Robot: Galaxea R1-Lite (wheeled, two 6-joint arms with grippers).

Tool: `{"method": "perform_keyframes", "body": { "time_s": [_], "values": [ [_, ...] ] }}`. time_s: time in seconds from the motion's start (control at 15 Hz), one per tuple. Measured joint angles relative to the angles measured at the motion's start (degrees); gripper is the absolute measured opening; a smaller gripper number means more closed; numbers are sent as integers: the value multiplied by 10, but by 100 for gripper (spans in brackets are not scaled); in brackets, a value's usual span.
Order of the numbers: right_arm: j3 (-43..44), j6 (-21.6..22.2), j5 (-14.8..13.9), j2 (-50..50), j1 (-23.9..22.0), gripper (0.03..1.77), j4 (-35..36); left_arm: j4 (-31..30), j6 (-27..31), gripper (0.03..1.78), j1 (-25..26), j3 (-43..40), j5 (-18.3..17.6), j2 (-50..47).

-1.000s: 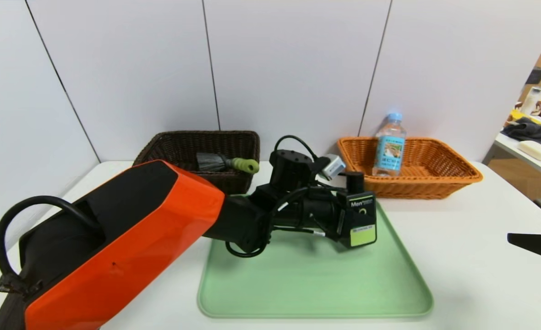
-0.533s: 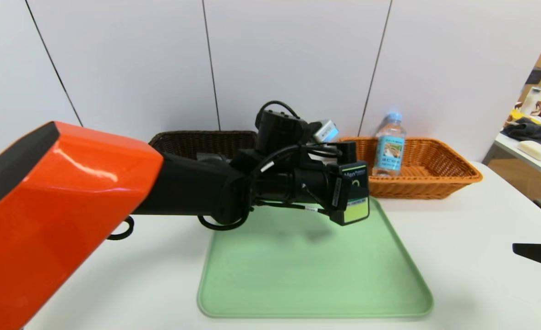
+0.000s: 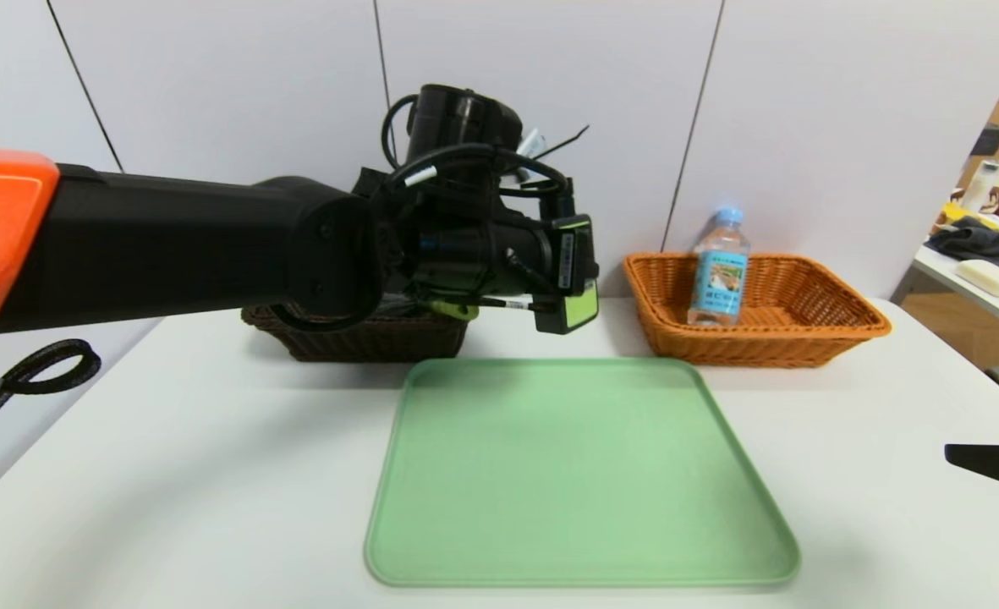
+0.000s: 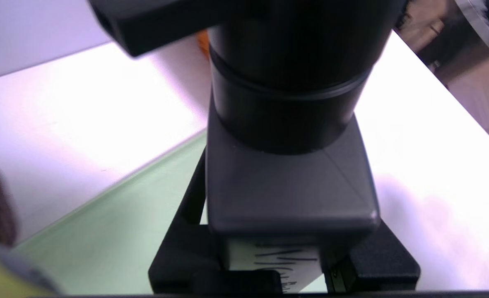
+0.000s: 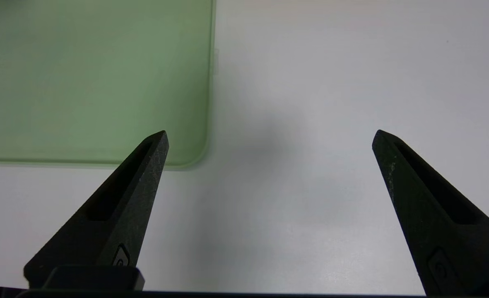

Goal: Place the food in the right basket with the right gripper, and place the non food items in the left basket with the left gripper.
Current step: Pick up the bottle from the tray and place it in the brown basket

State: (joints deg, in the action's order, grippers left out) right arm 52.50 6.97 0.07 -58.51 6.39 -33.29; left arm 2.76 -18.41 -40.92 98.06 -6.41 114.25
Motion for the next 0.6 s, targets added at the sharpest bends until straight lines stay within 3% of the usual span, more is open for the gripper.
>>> {"method": "perform_keyframes", "body": {
  "time_s": [0.6],
  "values": [
    [7,-1,18,-7,0,170,0,83,-115,61,94,22,69,-35]
  ]
}}
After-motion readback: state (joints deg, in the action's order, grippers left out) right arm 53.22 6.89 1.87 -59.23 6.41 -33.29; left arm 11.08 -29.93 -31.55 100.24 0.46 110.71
